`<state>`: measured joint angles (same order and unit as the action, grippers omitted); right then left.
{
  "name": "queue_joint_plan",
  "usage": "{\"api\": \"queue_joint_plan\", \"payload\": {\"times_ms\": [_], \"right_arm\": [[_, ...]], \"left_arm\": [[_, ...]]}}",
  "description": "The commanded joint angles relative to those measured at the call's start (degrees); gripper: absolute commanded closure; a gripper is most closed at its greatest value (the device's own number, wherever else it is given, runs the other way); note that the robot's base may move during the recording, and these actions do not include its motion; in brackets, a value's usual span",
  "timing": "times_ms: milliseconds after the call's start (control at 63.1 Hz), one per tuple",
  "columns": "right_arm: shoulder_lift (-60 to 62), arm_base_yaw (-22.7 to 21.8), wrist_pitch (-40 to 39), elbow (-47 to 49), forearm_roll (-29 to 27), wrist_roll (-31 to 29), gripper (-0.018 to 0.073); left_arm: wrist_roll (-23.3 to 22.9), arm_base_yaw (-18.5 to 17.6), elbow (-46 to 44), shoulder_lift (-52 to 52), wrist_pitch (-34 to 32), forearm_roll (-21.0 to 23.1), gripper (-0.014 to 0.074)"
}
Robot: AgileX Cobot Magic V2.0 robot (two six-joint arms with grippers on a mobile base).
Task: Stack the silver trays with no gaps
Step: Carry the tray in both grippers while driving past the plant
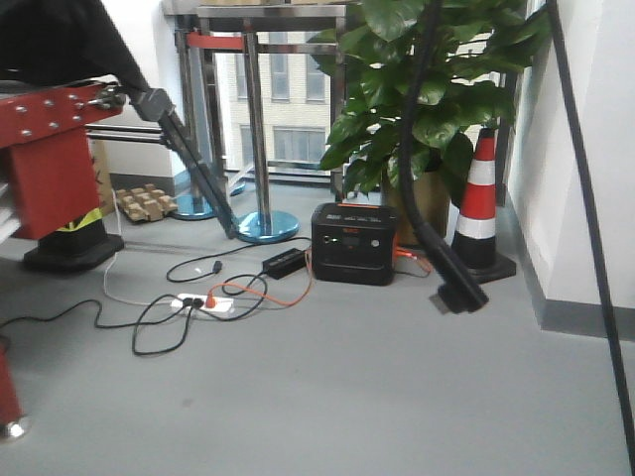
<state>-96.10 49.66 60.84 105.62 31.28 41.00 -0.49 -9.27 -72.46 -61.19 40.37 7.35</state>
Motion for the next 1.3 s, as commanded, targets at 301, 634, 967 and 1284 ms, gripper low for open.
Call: {"api": "queue_joint_plan", "payload": {"times_ms": [301,634,967,1284], "right_arm": [[0.1,0.8,-6.0,0.6,-1.3,-1.4,0.0637],[0.1,0.8,-6.0,0.6,-1.3,-1.4,0.0637],[0.1,0.8,-6.0,0.6,-1.3,-1.4,0.0637],[0.1,0.8,-6.0,0.6,-1.3,-1.4,0.0637]], "left_arm": [[0.0,-1.4,-0.4,0.5,-2.4,4.9,0.0613],[0.0,-1.4,-0.4,0.5,-2.4,4.9,0.0613],[0.0,-1.4,-0.4,0.5,-2.4,4.9,0.0613],[0.0,-1.4,-0.4,0.5,-2.4,4.9,0.0613]]}}
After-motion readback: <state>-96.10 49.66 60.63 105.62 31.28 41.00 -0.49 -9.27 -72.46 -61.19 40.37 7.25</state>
